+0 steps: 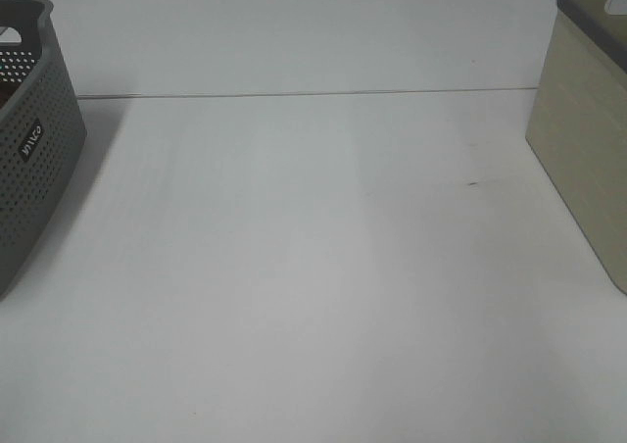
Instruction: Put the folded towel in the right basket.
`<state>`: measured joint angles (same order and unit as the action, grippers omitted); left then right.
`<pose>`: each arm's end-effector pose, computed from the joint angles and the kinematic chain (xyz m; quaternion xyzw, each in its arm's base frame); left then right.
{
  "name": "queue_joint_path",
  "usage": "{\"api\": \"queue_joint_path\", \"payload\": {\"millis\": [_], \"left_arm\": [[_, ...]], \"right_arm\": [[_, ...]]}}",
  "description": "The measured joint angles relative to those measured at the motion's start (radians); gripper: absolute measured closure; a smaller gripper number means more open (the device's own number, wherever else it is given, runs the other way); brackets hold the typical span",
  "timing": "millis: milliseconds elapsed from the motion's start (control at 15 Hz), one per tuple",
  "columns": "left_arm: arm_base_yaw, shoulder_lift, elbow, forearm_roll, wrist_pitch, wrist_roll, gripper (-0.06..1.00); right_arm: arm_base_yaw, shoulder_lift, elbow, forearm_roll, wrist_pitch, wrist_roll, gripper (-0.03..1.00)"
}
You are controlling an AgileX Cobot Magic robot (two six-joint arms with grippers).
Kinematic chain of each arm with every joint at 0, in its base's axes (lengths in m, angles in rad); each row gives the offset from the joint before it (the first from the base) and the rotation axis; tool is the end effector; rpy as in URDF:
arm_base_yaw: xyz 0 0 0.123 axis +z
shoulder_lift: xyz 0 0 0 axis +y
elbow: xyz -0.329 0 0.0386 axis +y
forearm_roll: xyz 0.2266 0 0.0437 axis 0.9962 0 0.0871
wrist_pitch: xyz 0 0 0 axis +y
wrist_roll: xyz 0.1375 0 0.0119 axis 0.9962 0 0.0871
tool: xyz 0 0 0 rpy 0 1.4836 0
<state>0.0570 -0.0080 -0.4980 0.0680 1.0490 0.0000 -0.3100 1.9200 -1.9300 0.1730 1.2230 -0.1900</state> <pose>-0.0290 0.0065 0.2464 -0.0254 0.8477 0.0490 0.5276 0.4202 -0.1111 0.3422 0.0690 0.9693 0.0287 0.2342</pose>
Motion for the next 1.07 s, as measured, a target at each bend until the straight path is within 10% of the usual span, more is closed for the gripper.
{"api": "queue_joint_path", "payload": {"millis": [67, 267, 400, 1067], "left_arm": [[0.0, 0.0, 0.0, 0.0, 0.0, 0.0, -0.04], [0.0, 0.0, 0.0, 0.0, 0.0, 0.0, -0.04], [0.0, 0.0, 0.0, 0.0, 0.0, 0.0, -0.04], [0.0, 0.0, 0.0, 0.0, 0.0, 0.0, -0.04]], "right_arm": [[0.0, 0.006, 0.0, 0.0, 0.0, 0.024, 0.83], [0.0, 0.01, 0.0, 0.0, -0.021, 0.09, 0.19], [0.0, 0.01, 0.0, 0.004, -0.021, 0.097, 0.04], [0.269, -0.291, 0.06, 0.025, -0.007, 0.114, -0.02]]}}
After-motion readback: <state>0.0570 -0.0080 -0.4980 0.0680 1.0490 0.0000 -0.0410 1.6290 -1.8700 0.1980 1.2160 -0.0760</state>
